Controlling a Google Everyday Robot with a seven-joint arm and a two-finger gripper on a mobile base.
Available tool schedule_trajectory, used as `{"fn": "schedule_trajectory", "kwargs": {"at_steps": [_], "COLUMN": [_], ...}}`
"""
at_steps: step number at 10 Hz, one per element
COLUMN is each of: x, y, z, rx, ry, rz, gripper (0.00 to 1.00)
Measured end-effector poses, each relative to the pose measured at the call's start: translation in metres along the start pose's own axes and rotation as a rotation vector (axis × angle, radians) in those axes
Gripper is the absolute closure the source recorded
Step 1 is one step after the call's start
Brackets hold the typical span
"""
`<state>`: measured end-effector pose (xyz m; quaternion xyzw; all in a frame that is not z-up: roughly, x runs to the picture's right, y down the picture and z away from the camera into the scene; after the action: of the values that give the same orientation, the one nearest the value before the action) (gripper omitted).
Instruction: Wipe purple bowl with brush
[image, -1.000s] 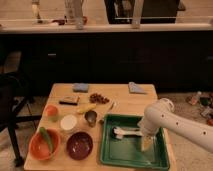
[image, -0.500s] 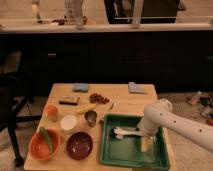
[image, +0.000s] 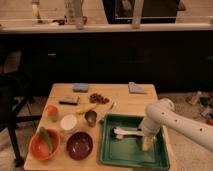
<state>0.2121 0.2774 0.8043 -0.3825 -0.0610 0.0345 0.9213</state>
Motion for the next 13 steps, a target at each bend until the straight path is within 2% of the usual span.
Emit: {"fn": "schedule_trajectory", "kwargs": {"at_steps": [2,3,4,5,9,13], "x": [0.002,0.002,0.005,0.005,0.009,0.007], "y": [0.000,0.000,0.001,0.001,0.003,0.003], "z": [0.001,0.001,-0.002,-0.002,-0.005,-0.023], "rx": [-0.005,-0.004,0.002,0.000,0.003,0.039], "ry": [-0.005,-0.008,-0.017,-0.015,-0.028,-0.034], "rz": [-0.001,0.000,0.003,0.002,-0.009,-0.024], "gripper": [0.62,0.67,0.90,0.98,1.00,1.00]}}
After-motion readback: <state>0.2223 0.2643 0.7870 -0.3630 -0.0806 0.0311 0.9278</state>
